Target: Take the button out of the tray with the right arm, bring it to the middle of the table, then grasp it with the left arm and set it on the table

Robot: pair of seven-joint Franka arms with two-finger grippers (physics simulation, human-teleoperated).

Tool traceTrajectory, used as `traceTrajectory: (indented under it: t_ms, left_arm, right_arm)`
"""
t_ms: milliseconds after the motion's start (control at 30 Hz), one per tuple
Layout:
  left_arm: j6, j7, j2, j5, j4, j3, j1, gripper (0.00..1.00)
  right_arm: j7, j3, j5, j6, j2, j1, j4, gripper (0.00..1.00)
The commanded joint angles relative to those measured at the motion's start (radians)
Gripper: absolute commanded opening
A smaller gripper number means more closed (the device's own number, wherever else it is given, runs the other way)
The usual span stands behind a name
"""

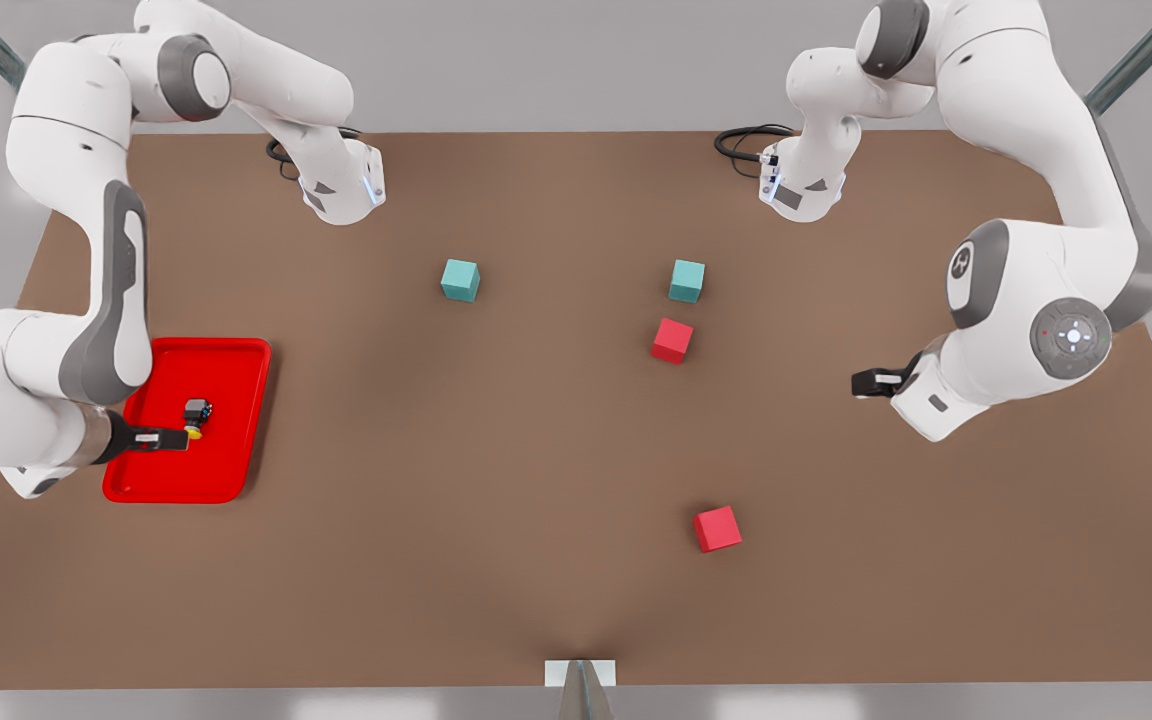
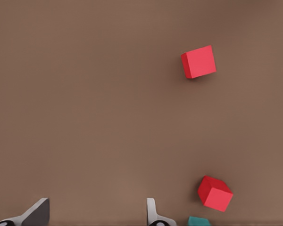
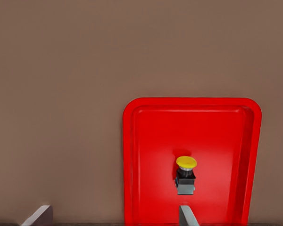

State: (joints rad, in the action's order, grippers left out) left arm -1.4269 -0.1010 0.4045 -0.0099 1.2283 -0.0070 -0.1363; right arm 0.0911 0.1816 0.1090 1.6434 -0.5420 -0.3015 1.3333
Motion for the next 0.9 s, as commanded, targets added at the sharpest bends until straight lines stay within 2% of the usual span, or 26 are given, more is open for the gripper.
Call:
traceTrajectory:
  t_ms: [0,133,267,400,567,833,867]
  left_arm:
    - [0.002,-0.034,0.01,-0.005,-0.001,-0.005,-0.008,1.0]
    - [0.011,-0.036,0.013,0.007,0.007,-0.004,-0.04,1.0]
    - [0.0,-0.034,0.014,0.019,0.014,-0.004,-0.057,1.0]
    - [-0.023,-0.036,0.014,0.021,0.017,-0.004,-0.071,1.0]
    - [-0.021,-0.039,0.016,0.05,0.019,-0.004,-0.094,1.0]
    - [-0.04,-0.039,0.017,0.068,0.023,-0.004,-0.092,1.0]
    - [-0.043,-0.039,0.017,0.068,0.025,-0.004,-0.094,1.0]
  right_arm:
    - [0.012,0.001,-0.003,-0.06,-0.018,-0.016,0.004,1.0]
    - [0.09,0.001,-0.019,0.013,-0.173,-0.045,-0.011,1.0]
    - [0.176,-0.001,-0.014,0.082,-0.259,-0.116,0.0,1.0]
    - [0.234,-0.007,0.063,0.102,-0.257,-0.189,0.0,1.0]
    - [0.248,0.001,0.139,0.291,-0.26,-0.179,0.081,1.0]
    - [0.246,0.013,0.146,0.299,-0.253,-0.177,0.093,1.0]
    - [0.231,0.035,0.138,0.308,-0.135,-0.186,0.254,1.0]
